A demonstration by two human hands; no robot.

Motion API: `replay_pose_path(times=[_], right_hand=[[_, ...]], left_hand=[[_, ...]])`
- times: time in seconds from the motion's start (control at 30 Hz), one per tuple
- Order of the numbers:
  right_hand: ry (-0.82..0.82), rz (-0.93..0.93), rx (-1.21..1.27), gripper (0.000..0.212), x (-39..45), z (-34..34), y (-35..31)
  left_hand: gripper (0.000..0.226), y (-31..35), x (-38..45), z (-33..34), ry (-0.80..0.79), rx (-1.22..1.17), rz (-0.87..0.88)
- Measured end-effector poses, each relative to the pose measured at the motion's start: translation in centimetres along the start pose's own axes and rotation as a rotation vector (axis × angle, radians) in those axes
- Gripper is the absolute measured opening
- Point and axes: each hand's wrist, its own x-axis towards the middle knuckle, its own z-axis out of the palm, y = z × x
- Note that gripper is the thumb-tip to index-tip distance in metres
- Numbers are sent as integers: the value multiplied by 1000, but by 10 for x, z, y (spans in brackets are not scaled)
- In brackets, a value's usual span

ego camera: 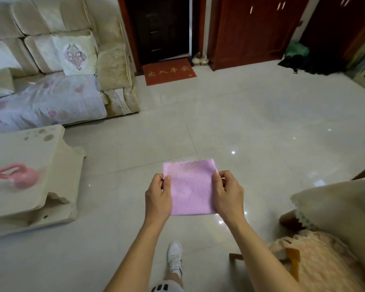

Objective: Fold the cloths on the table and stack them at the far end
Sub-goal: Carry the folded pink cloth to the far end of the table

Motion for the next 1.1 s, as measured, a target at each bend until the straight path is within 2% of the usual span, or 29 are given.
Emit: replay_pose_path(times=[0.27, 0.5, 0.83, 1.1], right_hand=[[74, 52, -5, 24, 90, 54, -47], [157, 102, -44, 22, 130, 68, -50], [296, 179, -52, 22, 180, 41, -32], [424, 236, -8, 22, 253, -8, 5]], left_hand=[[34, 16, 130, 1, -87, -24, 44], [35, 27, 186, 20, -179, -36, 87], [33, 65, 224, 79, -339, -22, 163], [34, 117, 260, 175, -452, -14, 238]])
